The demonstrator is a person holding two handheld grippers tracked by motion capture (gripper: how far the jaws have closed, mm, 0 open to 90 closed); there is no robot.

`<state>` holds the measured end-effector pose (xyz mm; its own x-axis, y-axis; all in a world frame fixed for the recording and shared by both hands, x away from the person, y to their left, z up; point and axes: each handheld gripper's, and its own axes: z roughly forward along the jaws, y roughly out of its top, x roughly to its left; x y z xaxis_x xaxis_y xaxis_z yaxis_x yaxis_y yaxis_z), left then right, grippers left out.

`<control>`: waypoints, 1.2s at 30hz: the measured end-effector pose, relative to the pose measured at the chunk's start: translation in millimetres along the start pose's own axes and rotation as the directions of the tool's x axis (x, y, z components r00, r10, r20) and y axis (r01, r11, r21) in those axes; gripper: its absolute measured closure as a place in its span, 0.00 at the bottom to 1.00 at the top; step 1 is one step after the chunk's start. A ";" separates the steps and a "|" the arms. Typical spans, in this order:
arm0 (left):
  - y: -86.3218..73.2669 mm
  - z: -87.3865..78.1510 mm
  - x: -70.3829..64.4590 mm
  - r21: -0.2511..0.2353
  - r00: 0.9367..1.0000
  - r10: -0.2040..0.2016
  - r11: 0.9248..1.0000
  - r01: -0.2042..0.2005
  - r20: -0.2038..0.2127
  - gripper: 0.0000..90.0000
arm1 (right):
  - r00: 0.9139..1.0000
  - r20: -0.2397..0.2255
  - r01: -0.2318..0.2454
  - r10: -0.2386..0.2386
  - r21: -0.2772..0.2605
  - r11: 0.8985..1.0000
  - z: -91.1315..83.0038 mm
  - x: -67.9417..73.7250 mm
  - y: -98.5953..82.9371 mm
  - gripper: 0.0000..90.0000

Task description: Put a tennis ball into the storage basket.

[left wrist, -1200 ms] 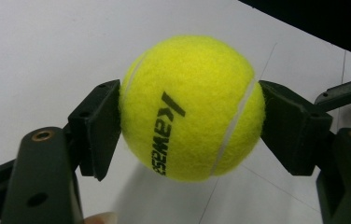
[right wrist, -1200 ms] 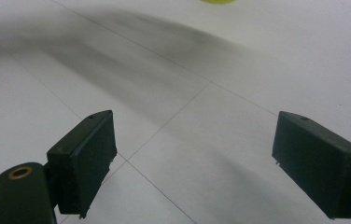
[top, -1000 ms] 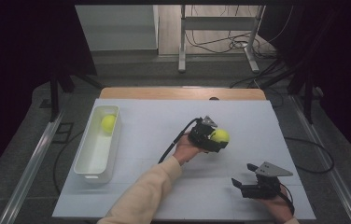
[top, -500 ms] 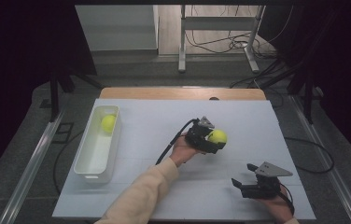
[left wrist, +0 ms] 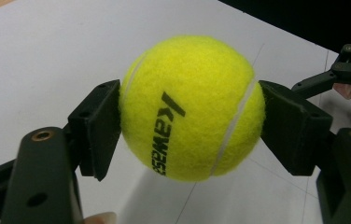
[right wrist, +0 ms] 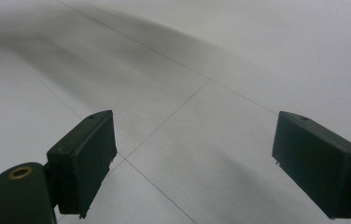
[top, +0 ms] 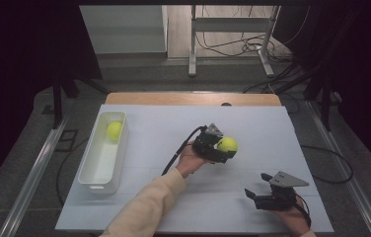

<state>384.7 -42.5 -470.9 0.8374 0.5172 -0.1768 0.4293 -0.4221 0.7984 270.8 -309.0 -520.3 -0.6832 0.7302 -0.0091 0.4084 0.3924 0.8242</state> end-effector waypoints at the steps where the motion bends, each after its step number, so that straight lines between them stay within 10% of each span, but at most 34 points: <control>1: 0.1 -0.8 -0.3 0.000 1.000 0.004 1.000 -0.004 0.000 0.30 | 1.000 0.001 0.000 0.000 0.000 1.000 0.0 0.0 0.0 0.15; 36: -2.1 -19.7 -5.7 -0.028 1.000 0.009 1.000 -0.009 -0.003 0.30 | 1.000 0.000 0.004 -0.004 0.006 1.000 0.4 0.1 0.0 0.15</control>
<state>372.4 -29.8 -460.3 0.8405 0.5152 -0.1678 0.4118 -0.4061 0.8158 270.9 -308.7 -520.6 -0.6846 0.7288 -0.0125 0.4093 0.3985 0.8208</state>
